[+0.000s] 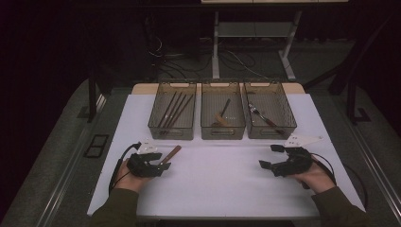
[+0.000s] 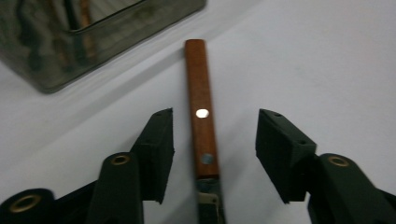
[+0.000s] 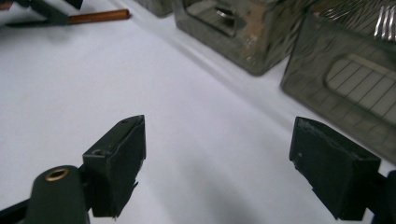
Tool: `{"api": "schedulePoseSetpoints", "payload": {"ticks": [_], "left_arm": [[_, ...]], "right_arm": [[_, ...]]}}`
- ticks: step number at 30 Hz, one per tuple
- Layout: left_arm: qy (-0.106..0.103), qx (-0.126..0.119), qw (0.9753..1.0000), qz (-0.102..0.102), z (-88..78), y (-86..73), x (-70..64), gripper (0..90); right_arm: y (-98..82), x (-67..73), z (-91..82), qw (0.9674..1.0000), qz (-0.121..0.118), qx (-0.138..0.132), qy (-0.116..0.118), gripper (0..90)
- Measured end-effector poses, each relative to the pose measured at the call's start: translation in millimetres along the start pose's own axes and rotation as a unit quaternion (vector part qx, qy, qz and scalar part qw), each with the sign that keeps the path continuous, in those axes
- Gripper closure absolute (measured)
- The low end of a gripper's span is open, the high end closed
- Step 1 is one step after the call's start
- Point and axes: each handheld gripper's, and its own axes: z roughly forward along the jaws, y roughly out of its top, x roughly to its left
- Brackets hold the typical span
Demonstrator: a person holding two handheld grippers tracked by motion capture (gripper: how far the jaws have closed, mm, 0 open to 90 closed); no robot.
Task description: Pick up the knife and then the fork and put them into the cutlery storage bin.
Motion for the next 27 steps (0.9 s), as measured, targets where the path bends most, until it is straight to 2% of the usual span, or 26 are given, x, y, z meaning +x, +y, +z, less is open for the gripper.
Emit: {"api": "schedulePoseSetpoints", "payload": {"ticks": [3, 5, 9, 10, 13, 18, 22, 26, 27], "left_arm": [[-0.002, 0.012, 0.9999, -0.011, 4.1, -0.9, 4.0, 53.0], [0.000, 0.022, 0.9997, -0.010, 6.7, -0.8, 5.2, 57.0], [0.003, 0.024, 0.9997, -0.008, 6.9, -0.1, 4.5, 61.8], [0.005, 0.026, 0.9996, -0.011, 6.6, -0.4, 3.2, 63.9], [0.008, 0.033, 0.9994, 0.000, 6.4, -0.2, 0.1, 65.3], [0.014, 0.042, 0.9990, -0.001, 6.8, 1.6, -3.6, 68.5], [0.010, 0.041, 0.9991, 0.004, 7.4, 1.6, -4.6, 76.5], [0.006, 0.046, 0.9988, 0.015, 7.5, 3.3, -3.8, 76.9], [0.002, 0.050, 0.9986, 0.019, 7.4, 4.4, -2.3, 77.0]], "right_arm": [[-10.9, 7.6, 2.7, 1.0000, -0.006, 0.005, 0.001, 18.8], [-17.7, 11.2, 4.5, 0.9999, -0.009, 0.013, 0.000, 18.6], [-25.6, 17.9, 6.4, 0.9994, -0.021, 0.027, 0.000, 17.4], [-25.9, 18.7, 6.1, 0.9993, -0.023, 0.028, 0.001, 17.4], [-25.4, 19.0, 5.6, 0.9995, -0.023, 0.023, 0.001, 17.4], [-25.6, 17.3, 4.6, 0.9996, -0.021, 0.020, -0.001, 17.4], [-25.4, 17.1, 4.3, 0.9996, -0.023, 0.017, -0.001, 17.4], [-24.9, 16.6, 4.3, 0.9997, -0.019, 0.014, 0.002, 16.9], [-24.6, 16.0, 4.2, 0.9998, -0.016, 0.012, 0.004, 12.8]]}}
